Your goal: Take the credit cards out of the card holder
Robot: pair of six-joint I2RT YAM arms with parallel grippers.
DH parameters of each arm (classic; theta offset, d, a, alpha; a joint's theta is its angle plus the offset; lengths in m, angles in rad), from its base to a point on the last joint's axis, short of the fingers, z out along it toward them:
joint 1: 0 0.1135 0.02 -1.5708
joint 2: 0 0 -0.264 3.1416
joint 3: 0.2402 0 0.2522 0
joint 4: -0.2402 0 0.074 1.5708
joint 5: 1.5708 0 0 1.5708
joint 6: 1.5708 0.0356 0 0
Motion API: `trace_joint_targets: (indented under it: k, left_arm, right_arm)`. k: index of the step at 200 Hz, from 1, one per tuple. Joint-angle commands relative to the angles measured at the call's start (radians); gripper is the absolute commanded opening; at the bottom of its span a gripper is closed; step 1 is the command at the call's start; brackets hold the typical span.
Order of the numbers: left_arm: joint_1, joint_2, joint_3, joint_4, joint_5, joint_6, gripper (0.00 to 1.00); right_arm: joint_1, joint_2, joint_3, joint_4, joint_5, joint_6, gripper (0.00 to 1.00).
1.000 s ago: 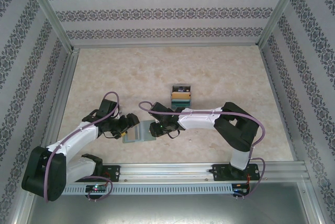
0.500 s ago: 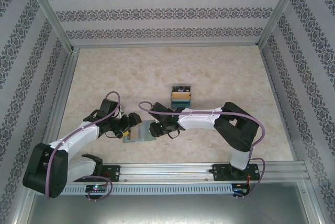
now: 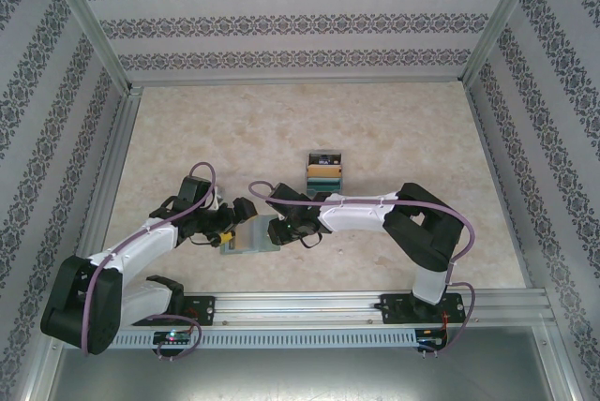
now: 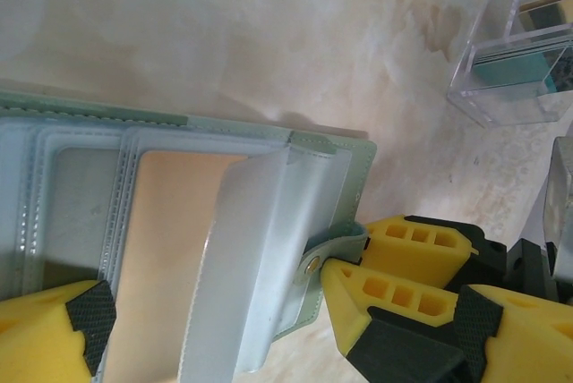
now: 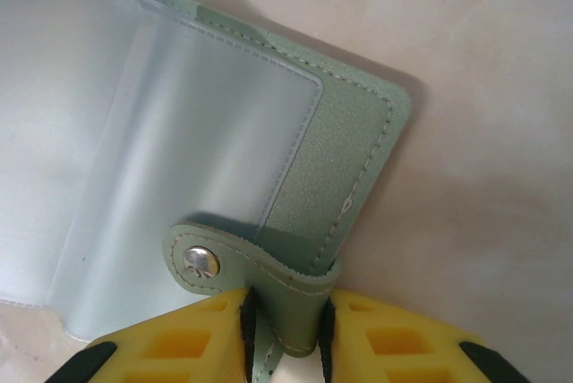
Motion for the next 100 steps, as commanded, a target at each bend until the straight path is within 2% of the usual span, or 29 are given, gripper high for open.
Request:
trace_joint_targets:
  k: [1, 63, 100]
  left_arm:
    - [-0.014, -0.007, -0.017, 0.049, 0.058, -0.02, 1.0]
    - [-0.022, -0.078, -0.004, 0.061, 0.075, -0.024, 0.98]
    - [-0.035, -0.04, -0.002, 0.091, 0.097, -0.028, 0.98]
  right_arm:
    - [0.04, 0.049, -0.005, 0.025, -0.041, 0.009, 0.29]
    - [0.041, 0.054, -0.007, 0.03, -0.042, 0.01, 0.29]
    - [0.039, 0.056, -0.005, 0.031, -0.043, 0.01, 0.29]
